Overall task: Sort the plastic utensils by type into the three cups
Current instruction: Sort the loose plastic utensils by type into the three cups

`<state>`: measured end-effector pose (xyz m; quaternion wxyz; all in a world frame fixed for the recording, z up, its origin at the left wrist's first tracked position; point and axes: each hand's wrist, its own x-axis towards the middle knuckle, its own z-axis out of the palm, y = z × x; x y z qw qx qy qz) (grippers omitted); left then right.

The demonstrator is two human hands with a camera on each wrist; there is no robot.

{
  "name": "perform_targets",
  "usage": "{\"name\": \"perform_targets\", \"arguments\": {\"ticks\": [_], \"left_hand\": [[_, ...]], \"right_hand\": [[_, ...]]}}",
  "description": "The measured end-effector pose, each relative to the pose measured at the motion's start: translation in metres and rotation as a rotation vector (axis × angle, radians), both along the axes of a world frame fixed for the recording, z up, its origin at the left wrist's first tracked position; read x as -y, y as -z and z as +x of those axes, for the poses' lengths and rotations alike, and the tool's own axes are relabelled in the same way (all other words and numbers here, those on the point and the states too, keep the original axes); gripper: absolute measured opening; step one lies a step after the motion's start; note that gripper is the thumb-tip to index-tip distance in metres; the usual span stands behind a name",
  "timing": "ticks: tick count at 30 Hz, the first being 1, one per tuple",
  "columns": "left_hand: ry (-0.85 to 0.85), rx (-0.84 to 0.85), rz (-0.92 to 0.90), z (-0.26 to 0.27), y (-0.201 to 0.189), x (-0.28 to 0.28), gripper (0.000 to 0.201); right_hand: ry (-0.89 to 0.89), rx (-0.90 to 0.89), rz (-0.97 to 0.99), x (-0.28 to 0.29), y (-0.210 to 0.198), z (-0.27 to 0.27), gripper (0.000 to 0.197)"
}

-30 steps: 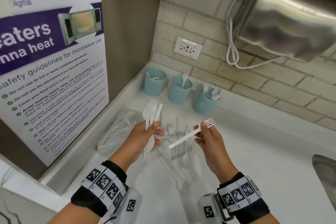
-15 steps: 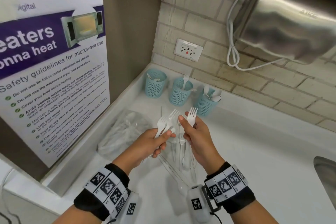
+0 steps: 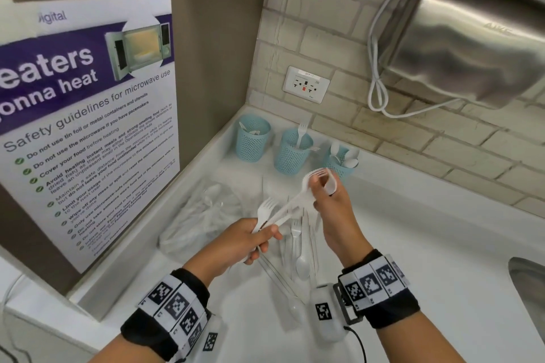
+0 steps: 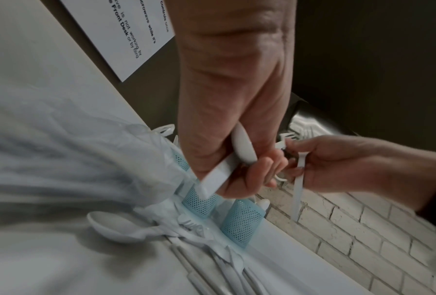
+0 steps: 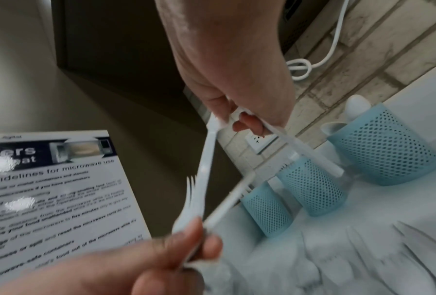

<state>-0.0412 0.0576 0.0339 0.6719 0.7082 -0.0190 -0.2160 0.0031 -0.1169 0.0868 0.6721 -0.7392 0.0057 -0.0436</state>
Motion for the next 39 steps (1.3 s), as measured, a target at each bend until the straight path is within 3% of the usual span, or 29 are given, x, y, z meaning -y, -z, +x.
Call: {"name": "perform_targets", "arguments": {"ticks": [6,9,15,23,28,34,36,39], "left_hand": [[-0.073,-0.048,0.038,0.004,0.002,0.002,0.029],[-0.089,-0.052,0.051,0.005,0.000,0.003,0.028],[-0.061,0.007,0.066,0.003,-0.001,0.005,0.025],[-0.042,0.054,0.008,0.003,-0.003,0.005,0.019],[0.033,0.001,-0.020,0.003,0.003,0.002,0.022],[0.070,-0.010,0.115,0.003,0.002,-0.001,0.030],[0.127,0.016,0.165,0.002,0.001,-0.001,0.042],[0.165,0.137,0.178,0.002,-0.002,-0.001,0.047]], "right_hand": [[0.039,0.083,0.014,-0.003,-0.009,0.004,0.012],[-0.023,0.028,0.017,-0.010,0.000,-0.002,0.017],[-0.152,-0.187,-0.127,-0.025,0.018,-0.017,0.048],[-0.207,-0.112,-0.113,-0.028,0.022,-0.024,0.006],[-0.066,-0.017,0.009,-0.020,0.009,-0.013,0.013],[0.020,0.072,0.125,-0.012,-0.008,-0.008,0.010],[-0.032,0.062,0.050,-0.011,-0.004,-0.010,0.005],[-0.170,0.049,-0.398,-0.010,0.012,-0.011,0.012]]}}
